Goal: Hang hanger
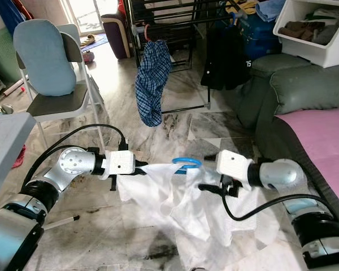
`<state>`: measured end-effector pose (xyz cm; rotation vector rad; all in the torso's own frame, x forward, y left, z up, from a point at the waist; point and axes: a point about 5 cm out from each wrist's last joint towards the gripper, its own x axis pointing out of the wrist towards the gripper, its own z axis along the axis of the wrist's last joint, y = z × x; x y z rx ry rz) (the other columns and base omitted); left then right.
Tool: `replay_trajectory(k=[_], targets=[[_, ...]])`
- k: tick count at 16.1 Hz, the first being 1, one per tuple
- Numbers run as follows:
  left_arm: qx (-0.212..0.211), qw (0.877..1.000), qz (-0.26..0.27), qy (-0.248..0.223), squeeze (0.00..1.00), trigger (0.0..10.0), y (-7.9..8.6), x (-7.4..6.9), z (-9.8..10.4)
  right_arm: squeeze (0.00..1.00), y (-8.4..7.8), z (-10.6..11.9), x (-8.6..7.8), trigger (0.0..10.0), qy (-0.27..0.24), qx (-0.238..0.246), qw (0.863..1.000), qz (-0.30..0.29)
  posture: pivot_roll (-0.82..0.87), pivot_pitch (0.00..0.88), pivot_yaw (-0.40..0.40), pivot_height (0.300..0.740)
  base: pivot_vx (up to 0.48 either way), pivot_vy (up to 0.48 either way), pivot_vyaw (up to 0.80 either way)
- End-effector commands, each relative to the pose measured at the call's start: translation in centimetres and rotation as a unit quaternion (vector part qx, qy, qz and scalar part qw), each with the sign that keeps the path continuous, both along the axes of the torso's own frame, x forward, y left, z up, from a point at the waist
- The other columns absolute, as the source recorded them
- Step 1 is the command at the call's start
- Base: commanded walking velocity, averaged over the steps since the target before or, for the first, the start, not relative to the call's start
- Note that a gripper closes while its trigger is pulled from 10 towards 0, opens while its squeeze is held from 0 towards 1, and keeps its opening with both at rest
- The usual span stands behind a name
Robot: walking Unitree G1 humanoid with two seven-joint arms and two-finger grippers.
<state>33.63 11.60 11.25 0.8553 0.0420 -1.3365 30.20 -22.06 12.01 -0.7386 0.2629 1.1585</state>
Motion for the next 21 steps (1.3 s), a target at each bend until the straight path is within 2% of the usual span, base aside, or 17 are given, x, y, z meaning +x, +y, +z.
replay_trajectory(k=[1,7,10,21], targets=[[-0.026,0.999,-0.007,-0.029,0.00,0.0,-0.1,0.6,1.8,0.00,0.1,0.0,0.0,0.0,0.008,-0.013,1.000,0.021,-0.21,0.000,0.075,0.740,0.000,0.000,0.00],[-0.022,0.999,-0.011,-0.030,0.00,0.0,0.4,0.6,2.1,0.00,-1.4,-0.2,0.2,0.0,0.016,-0.050,0.998,0.021,-0.21,0.000,0.076,0.740,0.000,0.000,0.00],[-0.018,0.999,-0.008,-0.028,0.00,0.0,0.7,0.6,1.9,0.00,-1.8,-0.1,0.2,0.0,0.016,-0.050,0.998,0.018,-0.21,0.000,0.077,0.740,0.000,0.000,0.00],[-0.018,1.000,-0.007,-0.023,0.00,0.0,0.6,0.5,1.7,0.00,-1.1,-0.3,0.4,0.0,0.013,-0.039,0.999,0.027,-0.21,0.000,0.073,0.740,0.000,0.000,0.00]])
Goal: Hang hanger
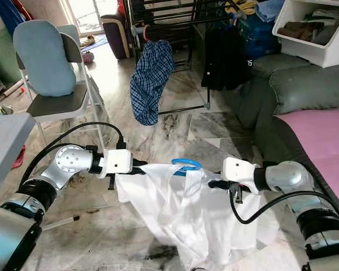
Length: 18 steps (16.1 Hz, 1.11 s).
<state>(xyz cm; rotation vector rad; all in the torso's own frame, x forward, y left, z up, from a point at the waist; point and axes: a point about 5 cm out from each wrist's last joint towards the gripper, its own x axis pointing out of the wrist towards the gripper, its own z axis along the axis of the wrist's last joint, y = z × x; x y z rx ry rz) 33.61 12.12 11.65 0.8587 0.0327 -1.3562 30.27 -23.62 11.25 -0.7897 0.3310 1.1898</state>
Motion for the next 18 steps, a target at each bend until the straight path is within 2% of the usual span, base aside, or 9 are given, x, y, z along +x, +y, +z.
replay_trajectory(k=[1,10,11,13,15,18], targets=[[-0.019,1.000,0.005,-0.022,0.00,0.0,0.0,0.5,1.2,0.00,0.6,0.4,0.4,0.0,-0.007,0.004,1.000,0.014,-0.21,0.000,0.073,0.740,0.000,0.000,0.00],[-0.014,1.000,0.018,-0.016,0.00,0.0,0.2,0.5,0.7,0.00,0.9,0.1,0.5,0.0,-0.014,0.011,1.000,0.001,-0.21,0.000,0.071,0.740,0.000,0.000,0.00],[-0.015,0.999,0.029,0.035,1.00,10.0,0.5,0.3,0.0,0.00,1.0,0.0,0.6,0.0,-0.019,0.016,1.000,-0.004,-0.21,0.000,0.071,0.740,0.000,0.000,0.00],[-0.009,0.998,0.030,0.051,1.00,10.0,0.7,-0.3,-1.2,0.00,1.3,-0.3,0.6,0.0,-0.020,0.019,1.000,-0.007,-0.20,0.000,0.072,0.740,0.000,0.000,0.00],[0.000,0.999,0.030,0.036,1.00,10.0,0.8,-1.1,-2.4,0.00,1.3,-1.0,0.5,0.0,-0.017,0.004,1.000,-0.013,-0.20,0.000,0.069,0.740,0.000,0.000,0.00],[-0.002,0.999,0.031,0.020,1.00,10.0,1.1,-1.3,-2.5,0.00,1.3,-1.5,0.5,0.0,-0.009,-0.007,1.000,-0.020,-0.19,0.000,0.069,0.740,0.000,0.000,0.00]])
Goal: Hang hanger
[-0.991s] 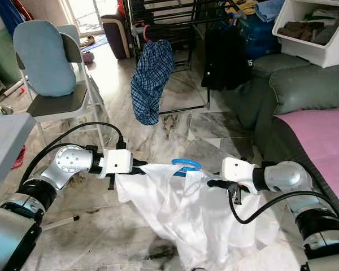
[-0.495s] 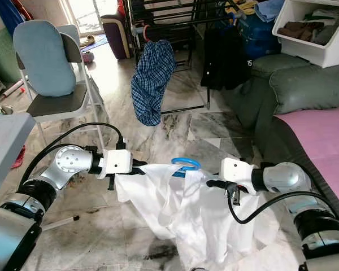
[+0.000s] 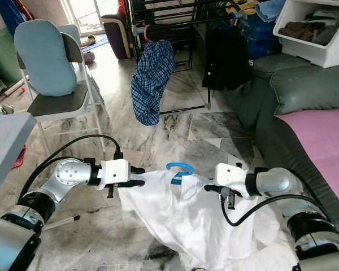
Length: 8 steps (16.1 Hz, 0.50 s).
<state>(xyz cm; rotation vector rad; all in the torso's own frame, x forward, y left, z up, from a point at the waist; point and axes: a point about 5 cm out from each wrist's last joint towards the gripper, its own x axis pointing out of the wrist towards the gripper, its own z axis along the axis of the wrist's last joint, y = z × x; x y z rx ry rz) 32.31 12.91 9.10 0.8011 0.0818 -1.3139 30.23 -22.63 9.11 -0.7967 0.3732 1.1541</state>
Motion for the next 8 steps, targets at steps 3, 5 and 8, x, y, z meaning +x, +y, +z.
replay_trajectory(k=[3,5,8], targets=[[0.016,0.999,-0.006,-0.034,1.00,10.0,0.53,0.01,0.34,0.00,0.51,0.38,0.61,0.0,-0.011,0.009,1.000,-0.008,-0.18,0.000,0.062,0.740,0.000,0.000,0.00],[0.016,0.999,-0.006,-0.034,1.00,10.0,0.53,0.01,0.34,0.00,0.51,0.38,0.61,0.0,-0.011,0.009,1.000,-0.008,-0.18,0.000,0.062,0.740,0.000,0.000,0.00],[0.016,0.999,-0.006,-0.034,1.00,10.0,0.53,0.01,0.34,0.00,0.51,0.38,0.61,0.0,-0.011,0.009,1.000,-0.008,-0.18,0.000,0.062,0.740,0.000,0.000,0.00]])
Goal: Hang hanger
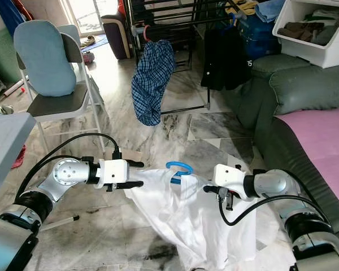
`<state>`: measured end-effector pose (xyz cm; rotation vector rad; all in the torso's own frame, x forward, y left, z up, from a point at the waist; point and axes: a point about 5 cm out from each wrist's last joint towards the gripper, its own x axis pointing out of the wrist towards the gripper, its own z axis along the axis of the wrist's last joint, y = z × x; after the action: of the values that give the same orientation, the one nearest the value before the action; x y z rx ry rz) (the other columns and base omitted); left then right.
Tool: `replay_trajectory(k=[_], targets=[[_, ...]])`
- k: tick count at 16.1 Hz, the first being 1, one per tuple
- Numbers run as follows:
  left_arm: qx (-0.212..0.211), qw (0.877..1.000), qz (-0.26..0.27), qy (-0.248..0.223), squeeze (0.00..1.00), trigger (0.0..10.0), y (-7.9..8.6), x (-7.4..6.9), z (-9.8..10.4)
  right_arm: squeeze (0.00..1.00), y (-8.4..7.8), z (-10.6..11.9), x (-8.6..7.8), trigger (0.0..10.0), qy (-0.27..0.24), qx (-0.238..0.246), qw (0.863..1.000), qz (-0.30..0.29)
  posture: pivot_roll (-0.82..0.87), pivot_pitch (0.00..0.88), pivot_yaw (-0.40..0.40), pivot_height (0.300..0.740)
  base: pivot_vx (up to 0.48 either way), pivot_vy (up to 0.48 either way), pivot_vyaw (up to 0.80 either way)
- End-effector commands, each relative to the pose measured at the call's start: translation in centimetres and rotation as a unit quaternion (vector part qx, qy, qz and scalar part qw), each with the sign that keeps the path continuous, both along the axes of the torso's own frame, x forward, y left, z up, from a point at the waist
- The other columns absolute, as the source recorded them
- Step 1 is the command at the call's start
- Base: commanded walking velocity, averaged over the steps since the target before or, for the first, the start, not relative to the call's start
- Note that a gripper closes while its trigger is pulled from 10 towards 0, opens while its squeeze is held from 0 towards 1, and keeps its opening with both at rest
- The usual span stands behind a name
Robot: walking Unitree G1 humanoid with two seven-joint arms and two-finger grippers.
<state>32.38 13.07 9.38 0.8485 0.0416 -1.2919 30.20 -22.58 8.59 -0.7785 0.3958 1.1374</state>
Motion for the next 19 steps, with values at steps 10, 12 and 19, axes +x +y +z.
replay_trajectory(k=[10,12,19], targets=[[0.011,1.000,-0.005,-0.005,1.00,10.0,0.4,-0.1,0.1,0.00,0.5,0.9,0.6,0.0,-0.020,0.008,1.000,0.005,-0.18,0.000,0.062,0.740,0.000,0.000,0.00],[-0.186,0.956,0.227,0.000,1.00,10.0,2.3,-0.2,-1.5,0.00,1.4,-1.2,1.2,0.0,-0.048,0.115,0.970,-0.209,-0.18,0.000,0.055,0.740,0.000,0.000,0.00],[-0.215,0.939,0.267,-0.008,1.00,10.0,1.7,0.4,-1.2,0.00,1.3,-1.0,1.7,0.0,-0.064,0.117,0.960,-0.246,-0.19,0.000,0.057,0.740,0.000,0.000,0.00]])
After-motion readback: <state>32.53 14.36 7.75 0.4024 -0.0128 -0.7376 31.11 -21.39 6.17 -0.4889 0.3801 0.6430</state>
